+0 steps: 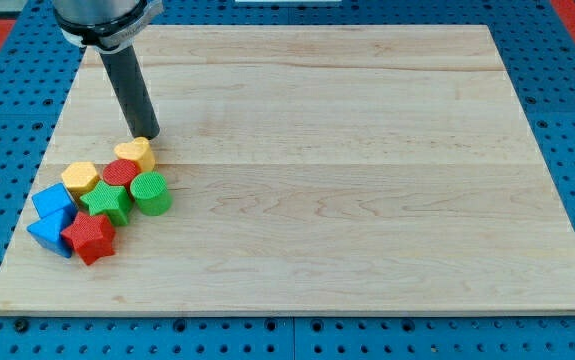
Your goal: Push the red star into green star
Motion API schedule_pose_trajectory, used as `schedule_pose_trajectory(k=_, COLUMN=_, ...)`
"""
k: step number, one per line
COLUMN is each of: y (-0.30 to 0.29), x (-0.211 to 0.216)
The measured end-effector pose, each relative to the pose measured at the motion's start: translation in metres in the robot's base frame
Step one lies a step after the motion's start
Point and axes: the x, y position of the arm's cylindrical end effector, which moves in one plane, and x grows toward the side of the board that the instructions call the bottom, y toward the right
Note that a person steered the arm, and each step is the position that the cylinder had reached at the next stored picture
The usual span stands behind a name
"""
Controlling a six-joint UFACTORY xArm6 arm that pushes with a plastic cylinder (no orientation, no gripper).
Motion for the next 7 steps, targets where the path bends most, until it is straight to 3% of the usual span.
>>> schedule_pose_trajectory(k=1, y=0.014, x=-0.002)
schedule_pose_trajectory(k=2, y=0.072, x=-0.015)
schedule_pose_trajectory(k=3, y=0.145, x=0.016)
schedule_pose_trajectory(k=4, y=0.147, x=0.083)
schedule_pose_trajectory(k=6, y=0.052, x=0.194)
schedule_pose_trajectory(k=7, y=0.009, x=0.218)
